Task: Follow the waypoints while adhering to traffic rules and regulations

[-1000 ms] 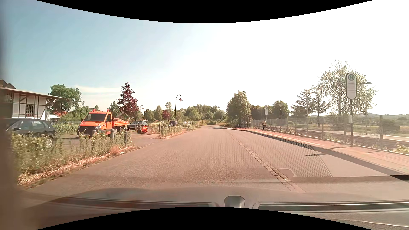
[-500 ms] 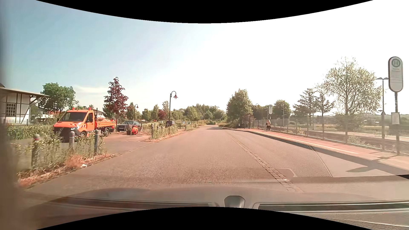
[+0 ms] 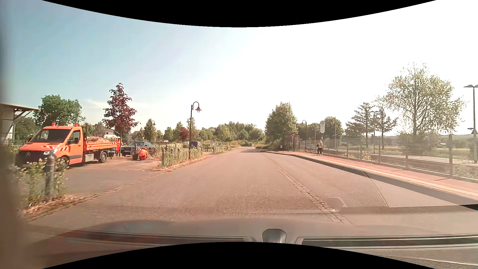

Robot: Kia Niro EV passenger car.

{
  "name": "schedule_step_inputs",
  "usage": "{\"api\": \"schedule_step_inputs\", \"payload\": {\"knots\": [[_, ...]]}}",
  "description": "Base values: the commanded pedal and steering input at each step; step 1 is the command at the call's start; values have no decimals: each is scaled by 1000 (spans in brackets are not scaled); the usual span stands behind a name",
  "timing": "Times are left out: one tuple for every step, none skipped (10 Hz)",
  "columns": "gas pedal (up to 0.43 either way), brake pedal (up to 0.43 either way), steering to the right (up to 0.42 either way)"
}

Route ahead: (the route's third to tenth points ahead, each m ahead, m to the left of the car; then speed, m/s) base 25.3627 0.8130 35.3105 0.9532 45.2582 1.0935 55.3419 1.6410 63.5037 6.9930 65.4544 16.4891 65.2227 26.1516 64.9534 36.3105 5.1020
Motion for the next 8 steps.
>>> {"api": "schedule_step_inputs", "payload": {"knots": [[87, 6, 5], [87, 6, 5], [87, 6, 4], [87, 6, 4], [87, 6, 4], [87, 6, 4], [98, 6, 5], [98, 6, 4]]}}
